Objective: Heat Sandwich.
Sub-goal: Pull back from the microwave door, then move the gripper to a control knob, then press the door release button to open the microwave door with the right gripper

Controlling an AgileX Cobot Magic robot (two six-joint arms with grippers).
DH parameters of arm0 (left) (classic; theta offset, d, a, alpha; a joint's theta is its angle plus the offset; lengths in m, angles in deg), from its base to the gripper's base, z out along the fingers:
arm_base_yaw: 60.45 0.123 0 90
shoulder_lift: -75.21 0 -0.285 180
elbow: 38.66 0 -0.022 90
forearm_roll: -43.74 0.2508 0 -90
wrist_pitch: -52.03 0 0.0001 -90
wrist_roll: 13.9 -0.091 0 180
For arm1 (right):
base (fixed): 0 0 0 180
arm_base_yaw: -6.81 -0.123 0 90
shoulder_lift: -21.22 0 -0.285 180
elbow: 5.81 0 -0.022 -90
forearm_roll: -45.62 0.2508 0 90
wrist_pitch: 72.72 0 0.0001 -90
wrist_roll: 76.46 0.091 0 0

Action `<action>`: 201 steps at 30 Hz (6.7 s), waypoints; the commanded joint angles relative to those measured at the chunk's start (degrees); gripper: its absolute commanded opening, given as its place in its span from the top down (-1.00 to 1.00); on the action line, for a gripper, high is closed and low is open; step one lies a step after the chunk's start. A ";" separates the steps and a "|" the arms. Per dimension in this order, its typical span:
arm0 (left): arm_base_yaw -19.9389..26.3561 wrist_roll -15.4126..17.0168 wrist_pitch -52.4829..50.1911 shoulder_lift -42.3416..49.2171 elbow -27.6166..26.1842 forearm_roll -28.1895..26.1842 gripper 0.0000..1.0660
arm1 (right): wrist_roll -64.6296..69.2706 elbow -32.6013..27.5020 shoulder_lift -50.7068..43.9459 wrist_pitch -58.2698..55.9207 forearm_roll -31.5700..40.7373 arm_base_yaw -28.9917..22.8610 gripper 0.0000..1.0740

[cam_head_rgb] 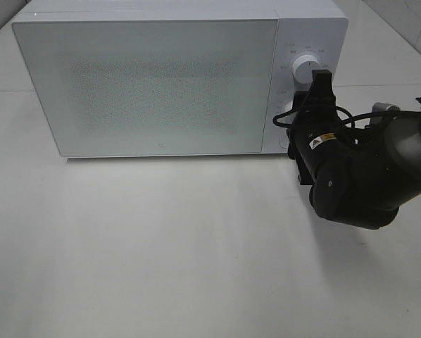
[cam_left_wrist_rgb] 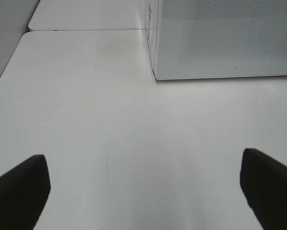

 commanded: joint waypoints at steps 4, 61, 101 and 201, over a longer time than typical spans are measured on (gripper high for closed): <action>0.00 0.11 0.00 1.66 0.17 -0.11 -0.90 | 0.92 1.09 -0.52 6.13 -2.01 0.06 -0.54; 0.00 0.11 0.00 1.66 0.17 -0.11 -0.90 | -77.18 -12.15 -36.21 -56.49 -9.22 0.06 -0.42; 0.00 0.11 0.00 1.66 0.17 -0.11 -0.90 | -71.56 -3.55 -81.19 -119.52 -40.97 0.06 -0.42; 0.00 0.11 0.00 1.60 0.17 -0.17 -0.90 | -68.53 -9.85 -59.53 -65.20 -42.86 27.33 -0.42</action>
